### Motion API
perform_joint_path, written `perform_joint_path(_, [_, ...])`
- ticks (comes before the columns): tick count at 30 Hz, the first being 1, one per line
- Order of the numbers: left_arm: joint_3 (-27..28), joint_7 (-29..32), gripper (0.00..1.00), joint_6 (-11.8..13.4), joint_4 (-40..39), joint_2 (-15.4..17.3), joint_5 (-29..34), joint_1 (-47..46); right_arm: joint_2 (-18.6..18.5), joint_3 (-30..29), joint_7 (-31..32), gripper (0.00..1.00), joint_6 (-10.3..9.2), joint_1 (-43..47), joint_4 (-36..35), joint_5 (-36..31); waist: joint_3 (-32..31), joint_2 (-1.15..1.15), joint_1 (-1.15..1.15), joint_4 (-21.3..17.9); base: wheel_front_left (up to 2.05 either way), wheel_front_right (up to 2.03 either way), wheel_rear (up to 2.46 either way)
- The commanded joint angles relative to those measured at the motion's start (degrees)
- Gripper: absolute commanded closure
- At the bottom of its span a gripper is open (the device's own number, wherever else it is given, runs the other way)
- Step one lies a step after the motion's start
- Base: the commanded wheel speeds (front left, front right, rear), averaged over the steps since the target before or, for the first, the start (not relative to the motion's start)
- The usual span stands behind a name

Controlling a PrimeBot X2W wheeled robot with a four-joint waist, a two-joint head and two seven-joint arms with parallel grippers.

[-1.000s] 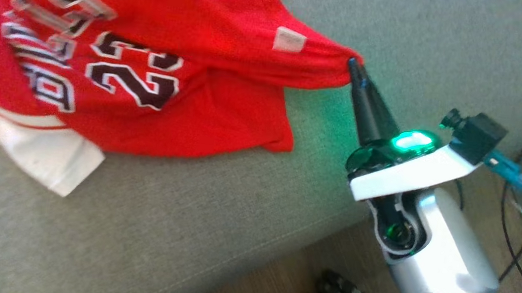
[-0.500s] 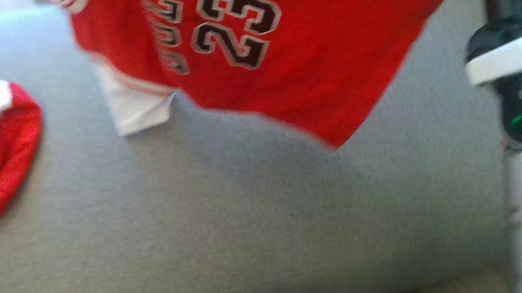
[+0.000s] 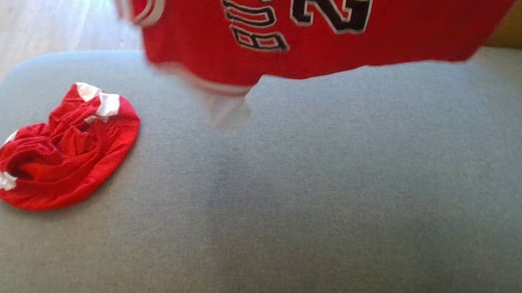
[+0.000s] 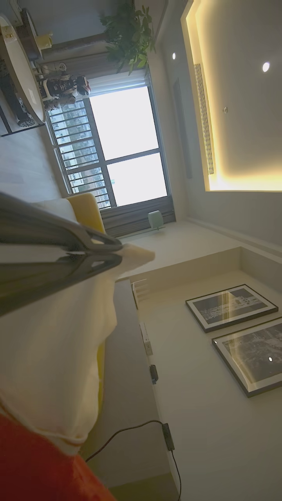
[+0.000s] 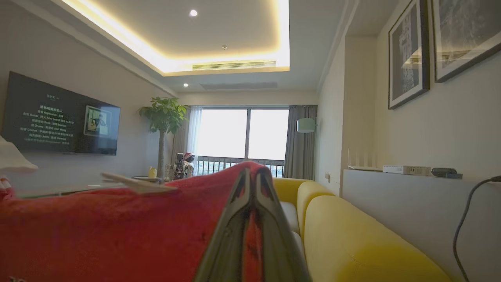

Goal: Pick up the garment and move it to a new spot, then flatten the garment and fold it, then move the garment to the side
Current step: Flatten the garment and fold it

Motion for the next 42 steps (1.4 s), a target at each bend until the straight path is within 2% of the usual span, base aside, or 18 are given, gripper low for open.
perform_joint_path(1, [1.31, -0.19, 1.00, -0.28, -0.99, 1.26, -0.41, -3.63, 0.16, 1.29, 0.24, 1.00, -0.02, -3.16, -0.33, -1.23, -0.01, 0.00, 0.01, 0.40, 0.00, 0.00, 0.00])
perform_joint_path(6, [-0.11, 1.00, 1.00, -0.30, -1.75, 0.75, -1.34, -4.38, 0.68, 2.51, 1.43, 1.00, -0.02, -5.58, 4.58, -3.20, 1.36, 0.00, 0.01, 0.04, 0.00, 0.00, 0.00])
perform_joint_path(10, [-1.59, 2.96, 1.00, -0.31, -0.82, 0.00, -3.04, -4.83, 2.47, 2.08, 2.40, 1.00, -0.02, -7.72, 11.15, -3.97, 3.99, 0.00, 0.01, -0.64, 0.00, 0.00, 0.00])
perform_joint_path(16, [-4.02, 4.41, 1.00, -0.31, 4.02, -2.86, -1.07, -10.03, 4.96, 0.40, 1.79, 1.00, -0.02, -14.31, 20.36, -6.31, 13.54, 0.00, 0.01, -1.55, 0.00, 0.00, 0.00])
perform_joint_path(19, [-5.37, 3.04, 1.00, -0.17, 6.94, -4.30, 1.89, -13.95, 6.57, -0.63, -2.26, 1.00, -0.02, -18.95, 24.13, -8.89, 19.02, 0.00, 0.01, -2.73, 0.00, 0.00, 0.00])
perform_joint_path(21, [-6.19, 0.92, 1.00, 1.33, 8.20, -4.96, 5.63, -17.39, 6.73, -0.56, -7.99, 1.00, -0.02, -21.84, 25.63, -12.94, 22.29, 0.00, 0.01, -3.52, 0.00, 0.00, 0.00])
perform_joint_path(23, [-5.00, -0.12, 1.00, 3.95, 7.50, -5.62, 9.05, -21.27, 6.74, -2.61, -13.99, 1.00, -0.02, -24.88, 26.96, -16.64, 25.81, 0.00, 0.01, -4.00, 0.00, 0.00, 0.00])
perform_joint_path(26, [1.89, -0.24, 1.00, 9.00, -3.28, -5.19, 16.67, -24.54, 6.65, -6.55, -20.04, 1.00, -0.02, -29.03, 27.53, -21.55, 31.26, 0.00, 0.01, -3.99, 0.00, 0.00, 0.00])
perform_joint_path(27, [4.15, -0.25, 1.00, 10.11, -7.31, -4.87, 19.41, -23.45, 6.54, -7.97, -20.88, 1.00, -0.02, -29.55, 27.10, -23.22, 32.60, 0.00, 0.01, -3.75, 0.00, 0.00, 0.00])
perform_joint_path(29, [7.66, -0.26, 1.00, 10.78, -14.43, -3.98, 24.73, -19.34, 7.07, -9.58, -21.47, 1.00, -0.02, -28.64, 26.81, -25.97, 34.08, 0.00, 0.01, -3.23, 0.00, 0.00, 0.00])
perform_joint_path(32, [12.01, -0.27, 1.00, 9.80, -20.65, -3.08, 28.82, -10.57, 7.87, -10.33, -21.60, 1.00, -0.02, -25.20, 26.88, -28.02, 34.67, 0.00, 0.01, -2.45, 0.00, 0.00, 0.00])
perform_joint_path(36, [16.92, -0.27, 1.00, 7.79, -24.39, -3.04, 30.25, 2.49, 8.29, -8.85, -21.62, 1.00, -0.02, -18.17, 28.09, -28.77, 33.56, 0.00, 0.01, -1.37, 0.00, 0.00, 0.00])
perform_joint_path(42, [21.47, -0.27, 1.00, 3.87, -26.32, -3.91, 29.96, 22.16, 7.85, -6.75, -21.61, 1.00, -0.02, -8.50, 36.89, -26.51, 28.12, 0.00, 0.01, -0.90, 0.00, 0.00, 0.00])
